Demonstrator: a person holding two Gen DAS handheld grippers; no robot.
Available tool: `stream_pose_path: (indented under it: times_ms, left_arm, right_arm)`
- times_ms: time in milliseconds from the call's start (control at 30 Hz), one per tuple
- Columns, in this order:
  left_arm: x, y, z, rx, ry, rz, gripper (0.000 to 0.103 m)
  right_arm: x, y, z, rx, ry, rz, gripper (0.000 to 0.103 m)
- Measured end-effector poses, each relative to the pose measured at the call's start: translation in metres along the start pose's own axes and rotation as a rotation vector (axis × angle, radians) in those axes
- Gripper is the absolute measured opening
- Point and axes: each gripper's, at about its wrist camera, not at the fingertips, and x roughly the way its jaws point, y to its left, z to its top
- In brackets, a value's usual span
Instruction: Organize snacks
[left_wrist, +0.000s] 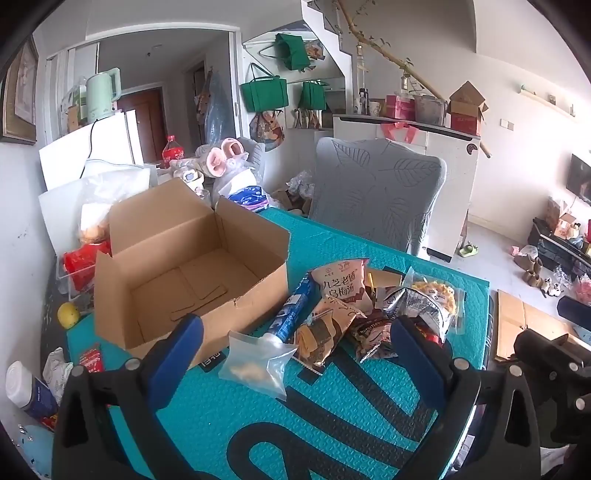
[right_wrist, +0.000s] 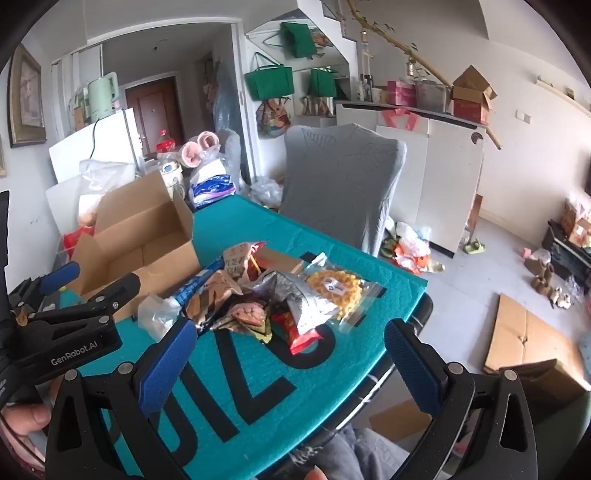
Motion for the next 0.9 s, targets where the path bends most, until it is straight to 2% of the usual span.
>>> stream_pose_path:
  times_ms: [900]
  left_arm:
    - [-0.0011, 0.0016, 0.0008, -0.010, 0.019, -0.039, 0.103]
  right_arm:
    - [0.0021, 0.0036, -0.0010, -0.013, 0.013, 0.001, 0.103]
